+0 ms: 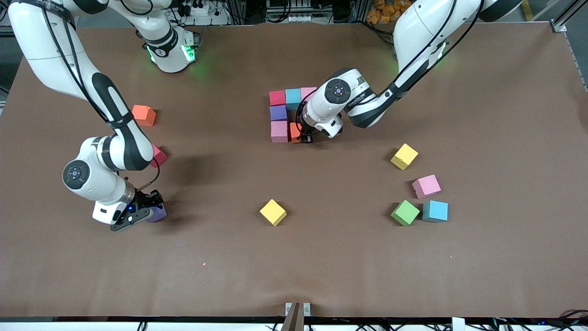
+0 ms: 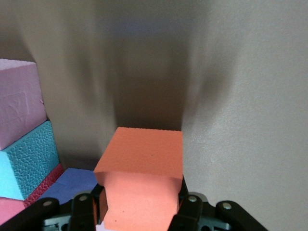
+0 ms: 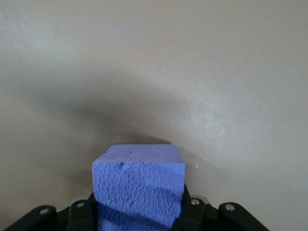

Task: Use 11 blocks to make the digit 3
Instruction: 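Set orange beside pink with the left gripper while the right gripper grasps purple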

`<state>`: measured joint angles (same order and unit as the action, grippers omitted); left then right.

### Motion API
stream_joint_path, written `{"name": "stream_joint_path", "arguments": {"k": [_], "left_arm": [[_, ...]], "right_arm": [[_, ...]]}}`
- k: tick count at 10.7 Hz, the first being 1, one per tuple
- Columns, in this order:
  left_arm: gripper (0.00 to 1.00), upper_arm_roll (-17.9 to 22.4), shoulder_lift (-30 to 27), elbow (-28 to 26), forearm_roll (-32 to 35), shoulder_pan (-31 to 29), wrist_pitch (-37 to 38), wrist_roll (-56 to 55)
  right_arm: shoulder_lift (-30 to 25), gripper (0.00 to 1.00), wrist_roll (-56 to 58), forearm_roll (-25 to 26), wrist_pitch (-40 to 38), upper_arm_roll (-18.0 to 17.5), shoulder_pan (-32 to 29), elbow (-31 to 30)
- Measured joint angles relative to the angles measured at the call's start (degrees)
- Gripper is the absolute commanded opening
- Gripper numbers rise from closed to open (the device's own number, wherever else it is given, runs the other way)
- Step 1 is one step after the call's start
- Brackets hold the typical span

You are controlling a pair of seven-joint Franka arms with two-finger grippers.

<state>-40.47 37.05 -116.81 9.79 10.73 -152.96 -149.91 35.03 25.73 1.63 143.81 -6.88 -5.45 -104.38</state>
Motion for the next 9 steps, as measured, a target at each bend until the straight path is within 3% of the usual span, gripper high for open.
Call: {"name": "stream_joint_path", "arguments": {"k": [4, 9], "left_arm": [[0.31, 0.07, 0.78, 0.08, 0.0, 0.78, 0.0, 0.0], [0.36, 0.15, 0.86, 0.16, 0.0, 1.12, -0.02, 0.0]], "right_arm": [[-4.86, 0.3, -0.82, -0.13, -5.29, -1.05, 0.88, 0.36], [-6.83, 0.3, -10.27, -0.15, -6.38, -2.59, 6.86, 0.29]]}}
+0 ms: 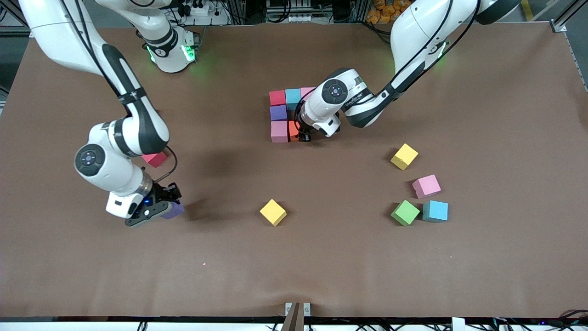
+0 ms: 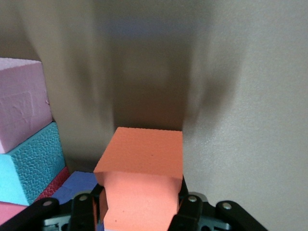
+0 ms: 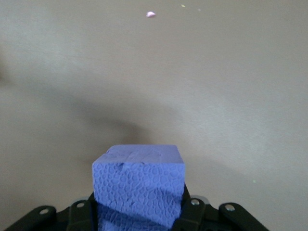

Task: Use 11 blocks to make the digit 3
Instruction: 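Set orange beside pink with the left gripper while the right gripper grasps purple, then carry purple toward pink with the right gripper while the left gripper reaches yellow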

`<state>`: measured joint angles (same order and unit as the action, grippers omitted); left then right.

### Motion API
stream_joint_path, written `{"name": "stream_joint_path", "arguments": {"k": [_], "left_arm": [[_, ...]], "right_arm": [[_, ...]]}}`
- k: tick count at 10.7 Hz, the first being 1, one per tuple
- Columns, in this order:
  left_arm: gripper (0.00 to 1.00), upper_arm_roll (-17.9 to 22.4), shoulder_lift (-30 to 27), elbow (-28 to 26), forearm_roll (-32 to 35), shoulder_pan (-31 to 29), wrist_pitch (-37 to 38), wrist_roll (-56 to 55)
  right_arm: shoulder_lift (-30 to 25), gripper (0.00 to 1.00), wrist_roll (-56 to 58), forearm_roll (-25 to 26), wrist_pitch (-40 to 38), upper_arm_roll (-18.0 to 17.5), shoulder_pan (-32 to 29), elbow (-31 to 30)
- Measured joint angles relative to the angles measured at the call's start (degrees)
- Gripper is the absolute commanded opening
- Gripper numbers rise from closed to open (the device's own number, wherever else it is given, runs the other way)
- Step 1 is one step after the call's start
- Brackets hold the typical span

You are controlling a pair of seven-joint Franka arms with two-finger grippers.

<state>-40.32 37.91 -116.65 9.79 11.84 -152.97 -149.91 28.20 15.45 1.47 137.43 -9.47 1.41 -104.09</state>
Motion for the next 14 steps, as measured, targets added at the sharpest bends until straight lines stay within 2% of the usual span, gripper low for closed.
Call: {"name": "stream_joint_path", "arguments": {"k": [3, 4, 5, 6, 11, 14], "left_arm": [[0.4, 0.0, 0.0, 0.61, 0.0, 0.66, -0.01, 0.0], [0.45, 0.0, 0.01, 0.7, 0.0, 0.73, -0.01, 0.0], [0.76, 0.0, 0.01, 0.72, 0.0, 0.74, -0.01, 0.0], [1.0, 0.01, 0.02, 0.72, 0.04, 0.76, -0.01, 0.01], [1.0, 0.3, -0.41, 1.18, 4.87, 1.37, 0.23, 0.13], [1.0, -0.62, -6.91, 2.61, 5.01, 0.89, 5.48, 0.48]], "right_arm": [[0.0, 0.3, -4.72, -0.02, -1.39, -1.24, 0.96, -0.09], [0.0, 0.3, -6.18, -0.02, -1.98, -1.65, 1.49, -0.09], [0.0, 0.3, -7.19, -0.02, -2.24, -1.84, 2.19, -0.09], [0.0, 0.3, -7.73, -0.02, -2.31, -1.9, 2.76, -0.09], [-0.06, 0.3, -8.09, -0.02, -2.37, -1.94, 3.11, 0.14], [-0.12, 0.32, -10.14, -0.03, -2.25, -2.07, 3.29, 0.17]]}}
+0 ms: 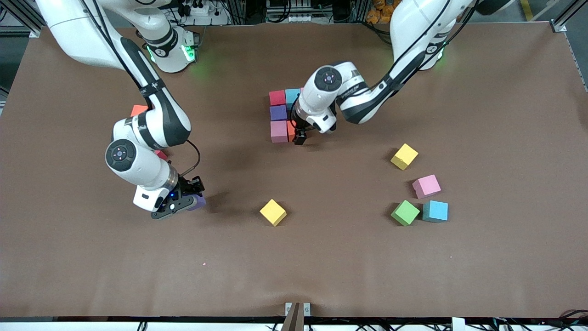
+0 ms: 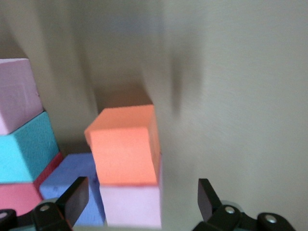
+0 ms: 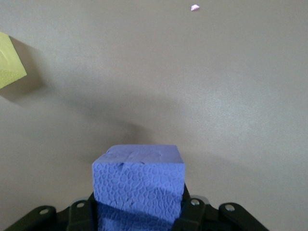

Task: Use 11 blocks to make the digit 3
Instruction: 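Carry purple toward pink with the right gripper while the left gripper reaches yellow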

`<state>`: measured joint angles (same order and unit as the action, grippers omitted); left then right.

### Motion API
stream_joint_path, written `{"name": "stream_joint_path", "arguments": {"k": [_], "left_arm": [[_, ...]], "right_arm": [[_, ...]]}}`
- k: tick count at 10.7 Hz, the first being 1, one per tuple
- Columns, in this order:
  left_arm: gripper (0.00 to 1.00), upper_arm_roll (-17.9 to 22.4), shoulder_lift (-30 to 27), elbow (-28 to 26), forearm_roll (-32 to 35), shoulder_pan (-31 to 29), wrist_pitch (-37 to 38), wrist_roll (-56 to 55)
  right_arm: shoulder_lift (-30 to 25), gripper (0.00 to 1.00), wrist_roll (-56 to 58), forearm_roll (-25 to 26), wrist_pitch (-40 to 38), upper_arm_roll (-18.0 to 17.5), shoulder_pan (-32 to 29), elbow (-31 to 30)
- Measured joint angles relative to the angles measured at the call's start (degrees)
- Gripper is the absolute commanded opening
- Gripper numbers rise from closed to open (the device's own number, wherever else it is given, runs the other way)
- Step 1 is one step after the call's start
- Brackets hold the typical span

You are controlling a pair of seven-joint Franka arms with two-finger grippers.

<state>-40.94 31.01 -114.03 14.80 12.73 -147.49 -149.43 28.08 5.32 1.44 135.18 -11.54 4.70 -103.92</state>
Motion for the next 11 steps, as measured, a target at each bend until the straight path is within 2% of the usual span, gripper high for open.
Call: {"name": "stream_joint_path", "arguments": {"k": [2, 4, 7, 11], "left_arm": [[1.0, -1.09, -6.26, 0.13, 0.03, -1.24, 4.96, 3.83], [1.0, -1.43, -9.94, 0.12, 0.03, -4.11, 8.84, 12.14], [1.0, -2.26, -11.56, 1.3, 0.03, -11.58, 14.18, 28.82], [1.0, -2.31, -11.56, 2.1, 0.03, -20.28, 18.63, 48.02]], "right_arm": [[-0.02, 0.32, -5.07, 0.0, 0.28, -0.03, 2.04, 0.4], [-0.03, 0.32, -6.68, 0.0, 0.28, -0.04, 3.76, 1.05], [-0.04, 0.32, -11.02, 0.0, 0.18, -0.17, 6.98, 1.17], [0.12, 0.32, -28.9, -0.03, -0.14, -0.05, 18.49, 0.46]]}}
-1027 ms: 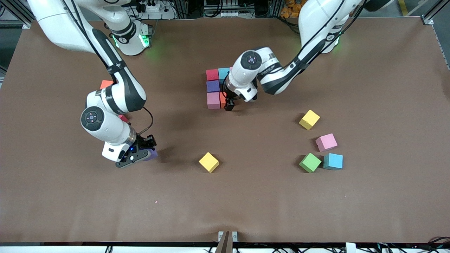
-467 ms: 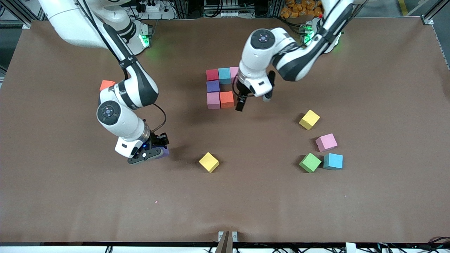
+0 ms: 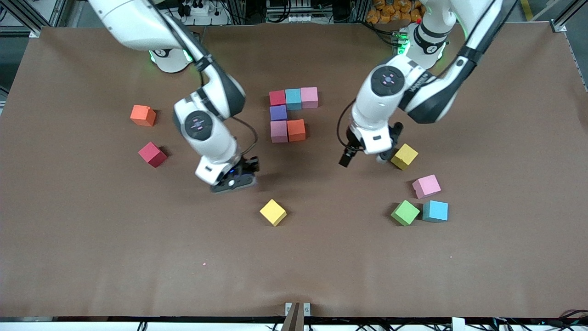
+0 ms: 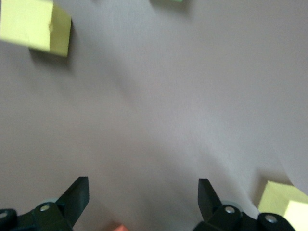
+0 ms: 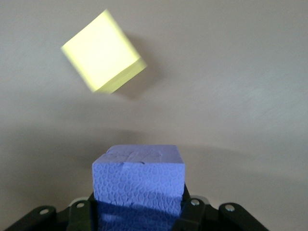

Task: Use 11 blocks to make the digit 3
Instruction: 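Carry purple toward pink with the right gripper while the left gripper reaches yellow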

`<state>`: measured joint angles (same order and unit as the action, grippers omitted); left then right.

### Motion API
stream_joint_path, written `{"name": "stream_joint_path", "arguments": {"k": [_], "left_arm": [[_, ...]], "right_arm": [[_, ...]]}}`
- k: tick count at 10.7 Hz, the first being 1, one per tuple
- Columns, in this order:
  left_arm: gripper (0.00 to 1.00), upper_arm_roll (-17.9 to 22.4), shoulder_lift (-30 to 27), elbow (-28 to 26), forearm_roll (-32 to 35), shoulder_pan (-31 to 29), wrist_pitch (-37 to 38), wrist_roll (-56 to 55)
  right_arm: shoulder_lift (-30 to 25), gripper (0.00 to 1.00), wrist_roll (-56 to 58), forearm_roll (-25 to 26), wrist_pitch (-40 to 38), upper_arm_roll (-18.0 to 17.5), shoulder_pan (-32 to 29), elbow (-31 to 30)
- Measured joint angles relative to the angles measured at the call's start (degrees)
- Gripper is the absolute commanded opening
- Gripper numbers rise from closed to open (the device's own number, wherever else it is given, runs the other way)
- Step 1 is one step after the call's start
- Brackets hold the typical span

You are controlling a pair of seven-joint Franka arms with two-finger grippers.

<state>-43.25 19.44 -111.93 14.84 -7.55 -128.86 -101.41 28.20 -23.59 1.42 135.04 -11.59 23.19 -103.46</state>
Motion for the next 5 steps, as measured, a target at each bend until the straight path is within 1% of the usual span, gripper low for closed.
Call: {"name": "stream_joint_path", "arguments": {"k": [2, 3, 5], "left_arm": [[1.0, -0.05, -0.05, 0.23, 0.0, -4.23, 4.86, 6.49], [1.0, -0.07, -0.06, 0.21, 0.0, -6.14, 7.37, 10.98], [1.0, -0.08, -0.06, -0.21, 0.0, -9.65, 10.04, 18.62]], "right_arm": [[1.19, 0.31, -6.83, 0.0, 1.15, 0.04, 5.06, -0.48], [2.5, 0.32, -9.91, 0.0, 3.45, 0.07, 6.92, -0.91], [6.05, 0.32, -15.97, 0.77, 7.06, 0.18, 10.06, -1.21]]}}
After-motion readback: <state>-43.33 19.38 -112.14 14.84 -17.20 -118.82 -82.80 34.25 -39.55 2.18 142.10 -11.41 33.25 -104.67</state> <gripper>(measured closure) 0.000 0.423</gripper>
